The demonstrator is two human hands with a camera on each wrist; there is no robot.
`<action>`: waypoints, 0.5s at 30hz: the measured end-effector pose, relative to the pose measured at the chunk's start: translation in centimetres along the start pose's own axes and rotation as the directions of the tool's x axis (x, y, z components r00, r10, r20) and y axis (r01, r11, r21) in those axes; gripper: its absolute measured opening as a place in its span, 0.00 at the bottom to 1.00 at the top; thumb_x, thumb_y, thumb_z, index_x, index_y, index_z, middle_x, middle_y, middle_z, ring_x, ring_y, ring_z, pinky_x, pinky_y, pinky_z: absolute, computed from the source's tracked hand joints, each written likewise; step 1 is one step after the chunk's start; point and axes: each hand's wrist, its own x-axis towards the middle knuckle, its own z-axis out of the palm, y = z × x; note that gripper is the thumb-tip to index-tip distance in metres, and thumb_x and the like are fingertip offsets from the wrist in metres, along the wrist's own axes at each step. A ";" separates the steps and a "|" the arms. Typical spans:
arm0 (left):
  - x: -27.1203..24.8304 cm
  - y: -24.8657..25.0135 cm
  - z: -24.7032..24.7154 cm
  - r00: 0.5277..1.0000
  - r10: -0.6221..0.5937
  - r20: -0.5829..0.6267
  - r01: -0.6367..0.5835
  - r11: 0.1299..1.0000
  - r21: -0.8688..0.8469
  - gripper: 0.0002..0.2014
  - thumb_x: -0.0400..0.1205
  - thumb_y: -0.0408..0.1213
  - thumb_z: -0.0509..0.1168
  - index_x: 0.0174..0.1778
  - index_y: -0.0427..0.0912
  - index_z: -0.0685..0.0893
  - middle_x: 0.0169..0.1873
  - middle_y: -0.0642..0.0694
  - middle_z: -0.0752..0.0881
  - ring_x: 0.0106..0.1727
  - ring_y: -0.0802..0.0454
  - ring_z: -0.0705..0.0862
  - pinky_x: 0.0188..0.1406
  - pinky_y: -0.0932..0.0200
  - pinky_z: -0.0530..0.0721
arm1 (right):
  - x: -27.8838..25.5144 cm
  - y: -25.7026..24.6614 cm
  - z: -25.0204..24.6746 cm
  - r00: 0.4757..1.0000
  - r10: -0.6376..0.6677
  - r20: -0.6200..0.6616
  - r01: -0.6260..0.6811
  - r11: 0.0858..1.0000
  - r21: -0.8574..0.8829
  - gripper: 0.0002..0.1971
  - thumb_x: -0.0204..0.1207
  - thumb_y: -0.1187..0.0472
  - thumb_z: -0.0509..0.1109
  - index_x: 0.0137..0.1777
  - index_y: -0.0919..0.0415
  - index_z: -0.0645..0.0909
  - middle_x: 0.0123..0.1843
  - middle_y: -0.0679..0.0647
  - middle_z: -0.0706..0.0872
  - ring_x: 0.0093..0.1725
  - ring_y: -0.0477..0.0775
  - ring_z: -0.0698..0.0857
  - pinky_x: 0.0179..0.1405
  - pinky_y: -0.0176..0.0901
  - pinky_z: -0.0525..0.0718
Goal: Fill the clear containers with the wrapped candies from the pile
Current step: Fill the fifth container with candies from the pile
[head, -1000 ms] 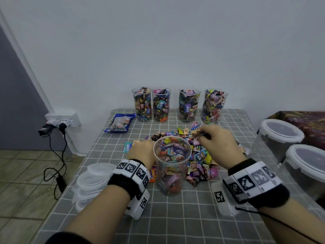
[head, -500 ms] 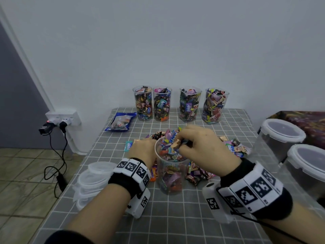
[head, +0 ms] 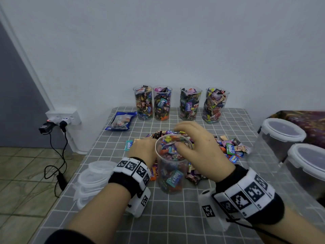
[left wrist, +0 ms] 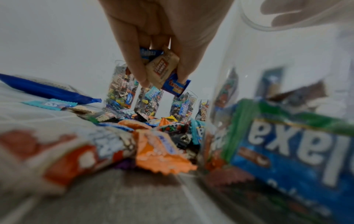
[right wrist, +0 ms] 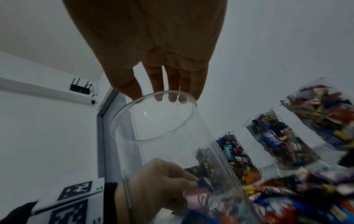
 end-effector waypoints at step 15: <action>-0.4 0.1 -0.1 0.999 0.011 -0.047 -0.013 0.999 -0.044 0.14 0.84 0.46 0.57 0.57 0.47 0.86 0.54 0.47 0.86 0.55 0.46 0.84 0.54 0.50 0.82 | -2.3 2.9 2.5 0.933 0.267 0.242 -0.359 0.749 0.558 0.37 0.57 0.58 0.81 0.67 0.46 0.68 0.66 0.43 0.77 0.64 0.30 0.77 0.62 0.25 0.75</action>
